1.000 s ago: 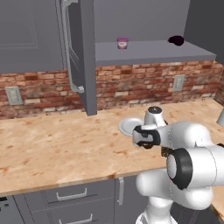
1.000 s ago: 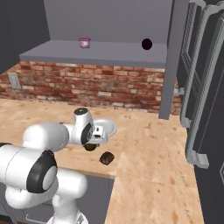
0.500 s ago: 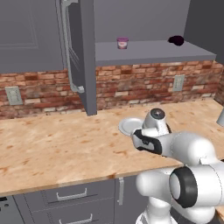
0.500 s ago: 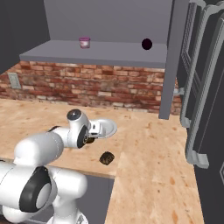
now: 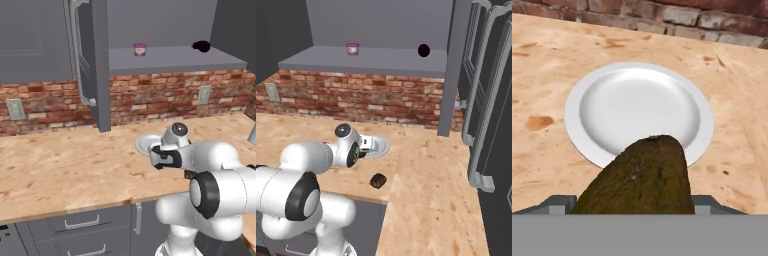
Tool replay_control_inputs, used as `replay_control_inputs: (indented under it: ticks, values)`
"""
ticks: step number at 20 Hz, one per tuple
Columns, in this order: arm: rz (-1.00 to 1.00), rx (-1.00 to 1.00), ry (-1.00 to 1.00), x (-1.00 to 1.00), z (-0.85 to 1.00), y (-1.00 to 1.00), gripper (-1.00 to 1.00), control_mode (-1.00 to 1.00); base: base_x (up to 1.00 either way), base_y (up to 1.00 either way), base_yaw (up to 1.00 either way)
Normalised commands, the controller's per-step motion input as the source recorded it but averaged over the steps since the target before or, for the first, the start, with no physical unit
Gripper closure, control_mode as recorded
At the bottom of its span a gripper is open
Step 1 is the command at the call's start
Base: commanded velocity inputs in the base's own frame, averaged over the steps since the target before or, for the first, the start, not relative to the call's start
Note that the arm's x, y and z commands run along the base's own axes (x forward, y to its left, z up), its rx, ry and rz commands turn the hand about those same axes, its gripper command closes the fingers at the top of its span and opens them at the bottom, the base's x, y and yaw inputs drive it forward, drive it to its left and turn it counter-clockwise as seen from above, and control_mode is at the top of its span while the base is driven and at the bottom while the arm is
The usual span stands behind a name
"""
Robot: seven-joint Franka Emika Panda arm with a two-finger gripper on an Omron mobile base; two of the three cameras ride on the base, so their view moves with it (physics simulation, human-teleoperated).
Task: Pick the avocado and bread from the counter and place them on the plate. Then pick the jam from the cabinet and place it next to the plate. Lastly close the cabinet door.
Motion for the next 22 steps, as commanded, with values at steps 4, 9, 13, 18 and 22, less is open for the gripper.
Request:
replay_control_inputs:
  ticks: [4,9,13,18,22]
  values:
    - [0.00,0.01,0.00,0.51,0.00,0.03,1.00,-1.00,0.00,0.00,0.00]
    - [0.00,0.00,-0.08,0.36,0.00,0.12,1.00,-1.00,0.00,0.00,0.00]
    - [0.00,0.00,-0.07,0.28,0.00,0.17,1.00,-1.00,0.00,0.00,0.00]
    - [0.00,0.00,-0.05,0.26,0.00,0.16,1.00,-1.00,0.00,0.00,0.00]
    - [0.00,0.00,-0.01,0.29,-0.07,0.09,1.00,-1.00,0.00,0.00,0.00]
